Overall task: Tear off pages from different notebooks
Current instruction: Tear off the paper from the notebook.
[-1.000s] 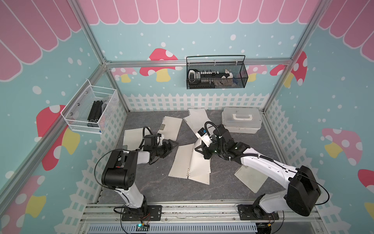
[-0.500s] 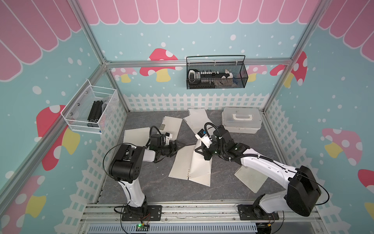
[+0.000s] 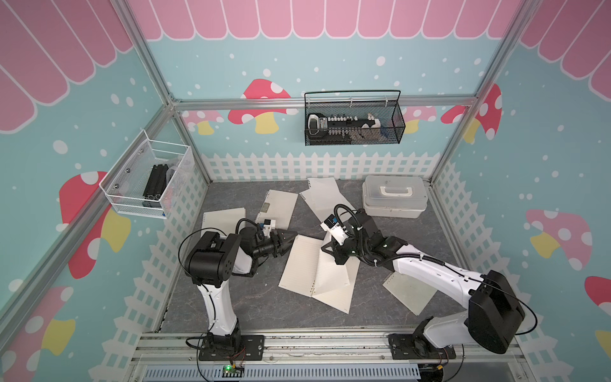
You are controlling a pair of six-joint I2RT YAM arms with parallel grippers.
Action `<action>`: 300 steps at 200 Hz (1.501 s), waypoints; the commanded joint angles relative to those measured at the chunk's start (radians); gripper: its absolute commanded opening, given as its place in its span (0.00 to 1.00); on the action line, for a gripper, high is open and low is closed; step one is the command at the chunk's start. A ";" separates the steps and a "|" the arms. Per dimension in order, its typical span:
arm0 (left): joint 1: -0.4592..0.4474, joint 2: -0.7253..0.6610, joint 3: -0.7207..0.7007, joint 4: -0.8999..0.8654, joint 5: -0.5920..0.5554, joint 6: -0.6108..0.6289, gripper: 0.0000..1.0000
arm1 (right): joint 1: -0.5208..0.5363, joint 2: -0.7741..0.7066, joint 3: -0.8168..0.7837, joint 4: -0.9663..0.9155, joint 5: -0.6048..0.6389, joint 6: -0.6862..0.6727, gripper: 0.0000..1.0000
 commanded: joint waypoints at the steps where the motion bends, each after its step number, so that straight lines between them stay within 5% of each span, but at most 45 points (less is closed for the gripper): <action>1: -0.014 -0.040 -0.006 0.018 0.042 0.007 0.63 | -0.010 -0.006 0.000 0.021 0.011 -0.008 0.00; 34: -0.071 -0.221 0.059 -0.705 -0.092 0.462 0.60 | -0.013 -0.007 -0.001 0.024 0.012 -0.005 0.00; 47: -0.089 -0.269 0.080 -0.844 -0.149 0.551 0.57 | -0.013 -0.008 -0.001 0.027 0.011 -0.005 0.00; 137: -0.089 -0.289 0.102 -0.909 -0.153 0.576 0.15 | -0.016 -0.024 -0.018 0.036 0.021 -0.004 0.00; 146: -0.091 -0.298 0.108 -0.929 -0.160 0.581 0.00 | -0.016 -0.026 -0.020 0.037 0.024 -0.003 0.00; 196: -0.058 -0.427 0.130 -1.094 -0.272 0.625 0.00 | -0.016 -0.020 -0.037 0.036 0.059 0.057 0.00; 221: -0.038 -0.507 0.128 -1.172 -0.350 0.643 0.00 | -0.029 0.004 -0.044 0.022 0.116 0.197 0.26; 243: -0.037 -0.555 0.116 -1.191 -0.391 0.643 0.00 | -0.044 0.054 -0.070 0.093 0.058 0.324 0.38; 300: -0.030 -0.601 0.099 -1.202 -0.411 0.640 0.00 | -0.078 0.255 -0.048 0.171 0.021 0.468 0.50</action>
